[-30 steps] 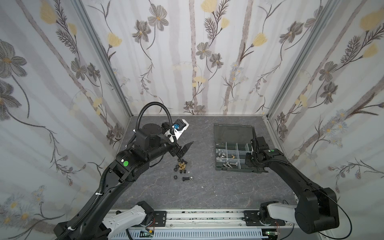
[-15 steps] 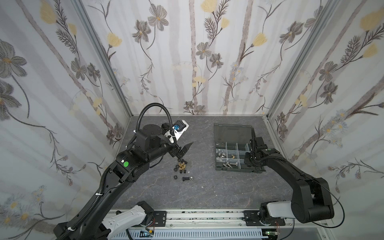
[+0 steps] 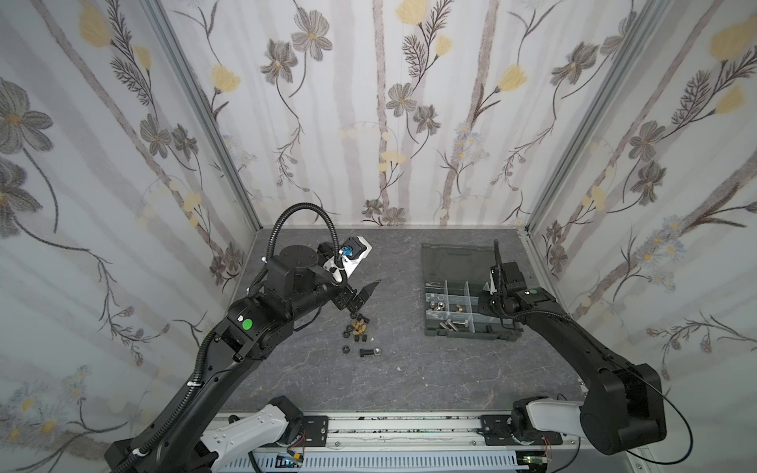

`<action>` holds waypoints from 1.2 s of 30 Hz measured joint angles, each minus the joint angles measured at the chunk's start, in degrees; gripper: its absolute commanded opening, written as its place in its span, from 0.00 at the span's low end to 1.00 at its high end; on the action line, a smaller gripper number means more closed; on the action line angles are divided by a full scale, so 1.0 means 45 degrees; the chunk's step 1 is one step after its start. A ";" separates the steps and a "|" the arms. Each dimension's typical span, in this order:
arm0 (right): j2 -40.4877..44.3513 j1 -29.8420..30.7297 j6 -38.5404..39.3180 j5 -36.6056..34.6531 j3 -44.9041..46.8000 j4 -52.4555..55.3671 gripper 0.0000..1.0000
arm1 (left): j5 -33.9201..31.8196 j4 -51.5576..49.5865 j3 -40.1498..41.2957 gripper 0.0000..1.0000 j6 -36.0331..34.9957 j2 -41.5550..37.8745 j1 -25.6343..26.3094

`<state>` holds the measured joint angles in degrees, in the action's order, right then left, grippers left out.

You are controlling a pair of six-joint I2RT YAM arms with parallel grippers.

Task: Sort the screws and nuts into containers
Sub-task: Place the screw into the container, then pick up the nut from the bottom-center of the table.

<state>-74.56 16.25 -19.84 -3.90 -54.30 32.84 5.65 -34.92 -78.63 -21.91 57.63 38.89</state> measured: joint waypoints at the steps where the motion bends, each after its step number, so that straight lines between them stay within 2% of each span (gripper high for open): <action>1: -0.0039 0.0476 0.0160 0.0126 -0.0267 0.0005 0.43 | 0.0010 0.0000 0.0000 1.00 0.0000 -0.0005 0.0000; 6: -0.0850 0.2705 0.0986 0.0971 -0.1253 -0.0005 0.46 | 0.0097 0.0102 0.0034 1.00 -0.0039 -0.0083 0.0000; 13: -0.2968 0.5357 0.1914 0.2244 -0.2195 -0.0199 0.49 | 0.0136 0.0194 0.0272 1.00 -0.0078 -0.0369 0.0000; 20: -0.5576 0.7927 0.3070 0.2327 -0.3385 -0.0257 0.54 | 0.0141 0.0209 0.0306 1.00 -0.0131 -0.0491 0.0000; 28: -0.7514 0.9024 0.4172 0.2030 -0.4571 0.0005 0.56 | 0.0146 0.0199 0.0325 1.00 -0.0228 -0.0631 0.0000; 36: -0.8451 0.9345 0.4663 0.1690 -0.5285 0.0102 0.57 | 0.0141 0.0189 0.0520 1.00 -0.0335 -0.0869 0.0000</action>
<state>-112.60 58.30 1.15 3.70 -78.08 33.30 6.28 -34.06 -76.29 -23.42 53.71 38.89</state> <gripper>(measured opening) 0.572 0.998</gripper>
